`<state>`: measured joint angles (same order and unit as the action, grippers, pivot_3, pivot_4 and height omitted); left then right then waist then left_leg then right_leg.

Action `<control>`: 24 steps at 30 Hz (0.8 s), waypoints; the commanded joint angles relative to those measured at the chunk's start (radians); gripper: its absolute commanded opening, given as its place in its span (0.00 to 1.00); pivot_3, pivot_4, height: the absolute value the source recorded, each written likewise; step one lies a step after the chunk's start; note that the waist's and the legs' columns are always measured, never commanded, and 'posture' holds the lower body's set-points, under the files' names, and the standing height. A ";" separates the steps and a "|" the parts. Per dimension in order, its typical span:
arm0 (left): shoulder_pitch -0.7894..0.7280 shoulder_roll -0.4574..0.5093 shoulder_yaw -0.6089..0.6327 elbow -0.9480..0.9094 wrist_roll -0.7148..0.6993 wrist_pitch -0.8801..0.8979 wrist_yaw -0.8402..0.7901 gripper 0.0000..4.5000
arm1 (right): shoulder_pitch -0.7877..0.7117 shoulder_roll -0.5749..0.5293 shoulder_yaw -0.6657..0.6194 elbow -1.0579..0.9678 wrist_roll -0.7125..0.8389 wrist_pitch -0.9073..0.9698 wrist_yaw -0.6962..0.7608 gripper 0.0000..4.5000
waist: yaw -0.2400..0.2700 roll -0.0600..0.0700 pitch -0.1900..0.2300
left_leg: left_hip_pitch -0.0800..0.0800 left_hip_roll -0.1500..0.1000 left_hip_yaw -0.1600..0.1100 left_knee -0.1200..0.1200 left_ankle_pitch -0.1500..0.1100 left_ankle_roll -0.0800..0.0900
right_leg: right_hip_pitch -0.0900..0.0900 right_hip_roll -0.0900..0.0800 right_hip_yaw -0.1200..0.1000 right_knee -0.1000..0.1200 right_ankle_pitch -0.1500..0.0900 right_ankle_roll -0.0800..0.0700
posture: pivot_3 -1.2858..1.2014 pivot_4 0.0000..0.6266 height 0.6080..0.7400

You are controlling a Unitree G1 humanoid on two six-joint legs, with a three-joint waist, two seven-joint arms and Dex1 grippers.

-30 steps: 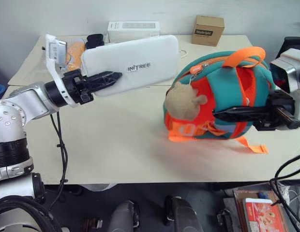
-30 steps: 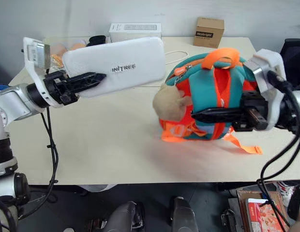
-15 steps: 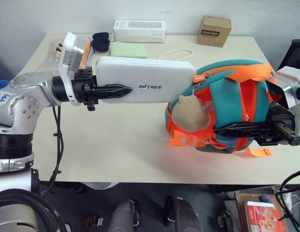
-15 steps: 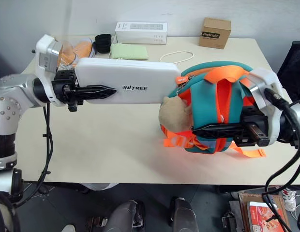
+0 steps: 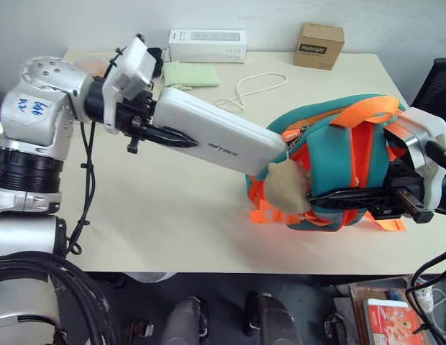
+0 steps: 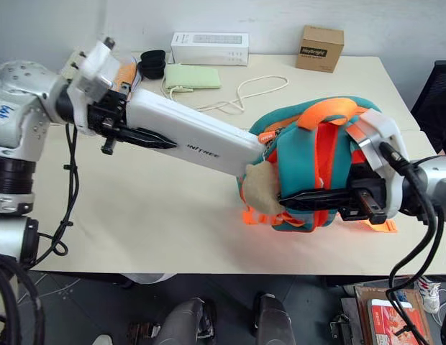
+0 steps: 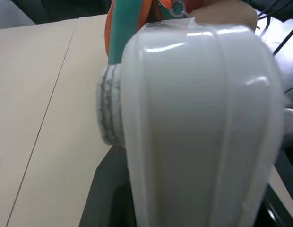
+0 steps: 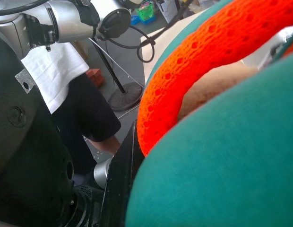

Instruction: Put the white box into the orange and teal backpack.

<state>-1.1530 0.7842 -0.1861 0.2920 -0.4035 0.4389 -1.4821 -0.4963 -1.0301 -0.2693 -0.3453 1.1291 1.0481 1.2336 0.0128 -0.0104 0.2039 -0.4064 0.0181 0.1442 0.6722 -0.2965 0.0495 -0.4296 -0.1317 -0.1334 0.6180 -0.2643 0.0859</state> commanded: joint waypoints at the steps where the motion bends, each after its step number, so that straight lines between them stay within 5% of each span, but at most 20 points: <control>1: -0.001 -0.064 -0.028 0.003 0.069 -0.064 0.044 0.29 | -0.005 0.009 -0.009 -0.025 0.015 -0.023 -0.008 0.01 | 0.005 0.000 0.000 | 0.000 0.000 0.000 0.002 0.000 0.001 | 0.000 0.000 0.000 0.000 0.000 0.000 | 0.52 0.24 1.00; 9: -0.065 -0.125 0.019 0.143 0.157 -0.185 0.098 0.29 | 0.020 -0.015 -0.044 -0.049 0.052 -0.005 0.006 0.01 | 0.011 0.000 0.000 | -0.004 -0.001 -0.001 0.010 -0.005 0.007 | 0.001 -0.010 0.002 -0.006 0.006 0.006 | 0.52 0.24 1.00; 24: -0.125 -0.245 0.047 0.194 0.112 -0.141 0.058 0.29 | 0.038 -0.023 -0.054 -0.092 0.140 0.005 -0.037 0.01 | 0.010 0.000 0.000 | -0.007 -0.001 0.001 0.011 -0.005 0.009 | 0.000 -0.002 0.001 -0.007 0.008 0.008 | 0.52 0.24 1.00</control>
<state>-1.2463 0.5605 -0.1616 0.5229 -0.2534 0.2917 -1.4165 -0.4559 -1.0461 -0.2935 -0.4144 1.2486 1.0680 1.1994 0.0233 -0.0105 0.2039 -0.4133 0.0171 0.1448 0.6829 -0.3019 0.0582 -0.4292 -0.1339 -0.1326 0.6109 -0.2568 0.0941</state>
